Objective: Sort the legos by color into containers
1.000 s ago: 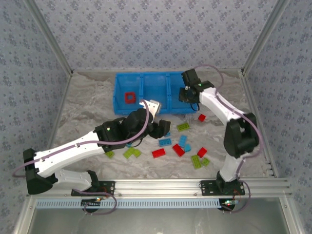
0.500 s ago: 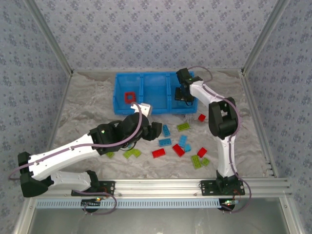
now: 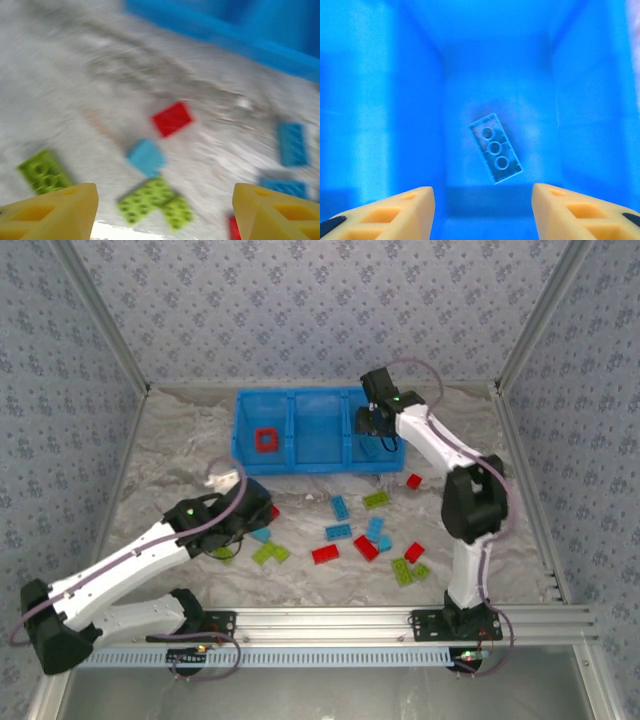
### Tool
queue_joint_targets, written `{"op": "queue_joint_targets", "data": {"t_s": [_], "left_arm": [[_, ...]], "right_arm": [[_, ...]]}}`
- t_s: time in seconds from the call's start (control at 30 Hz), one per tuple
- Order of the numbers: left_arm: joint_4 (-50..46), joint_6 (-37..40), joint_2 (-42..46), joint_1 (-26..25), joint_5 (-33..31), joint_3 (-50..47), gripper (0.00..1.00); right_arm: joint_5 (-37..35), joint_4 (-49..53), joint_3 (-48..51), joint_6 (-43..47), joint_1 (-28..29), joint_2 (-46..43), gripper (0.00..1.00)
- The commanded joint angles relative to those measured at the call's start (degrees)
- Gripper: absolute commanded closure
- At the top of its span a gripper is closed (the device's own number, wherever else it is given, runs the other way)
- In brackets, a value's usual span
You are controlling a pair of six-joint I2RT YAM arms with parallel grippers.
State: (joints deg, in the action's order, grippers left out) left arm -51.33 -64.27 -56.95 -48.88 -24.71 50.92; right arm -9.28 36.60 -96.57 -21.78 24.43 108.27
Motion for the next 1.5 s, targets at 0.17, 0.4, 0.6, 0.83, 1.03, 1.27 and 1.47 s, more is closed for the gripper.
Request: {"op": "queue_joint_targets", "data": {"t_s": [0.17,0.4,0.6,0.83,1.03,1.27,1.47], "left_arm": [[4.39,-8.61,7.63,18.97,14.67,-15.57,0.29],[7.16,-5.70,-0.30,23.94,17.39,-16.69,0.22],[8.83,-6.23,-1.31,24.55,17.00,-20.27,0.28],[12.13,-7.90,-0.76,24.85,16.39,-23.58,0.38],[15.26,-7.81,-3.11,24.89,15.96,-23.52,0.56],[15.83,-4.22,1.82,23.50,15.82,-20.02,0.80],[14.26,9.30,-7.96,15.18,13.61,3.14,0.80]], "right_arm": [[8.37,-32.13,34.98,14.07,17.58,-38.68,0.42],[12.53,-41.34,55.33,22.35,34.95,-58.86,0.39],[8.59,-36.64,58.92,20.59,41.50,-64.55,0.38],[7.64,-38.45,59.38,18.53,41.97,-62.67,0.39],[8.37,-39.11,57.92,17.87,42.41,-59.96,0.39],[6.83,-38.58,57.22,17.51,42.78,-60.34,0.40],[-3.07,-37.76,55.67,18.85,42.61,-62.23,0.40]]}}
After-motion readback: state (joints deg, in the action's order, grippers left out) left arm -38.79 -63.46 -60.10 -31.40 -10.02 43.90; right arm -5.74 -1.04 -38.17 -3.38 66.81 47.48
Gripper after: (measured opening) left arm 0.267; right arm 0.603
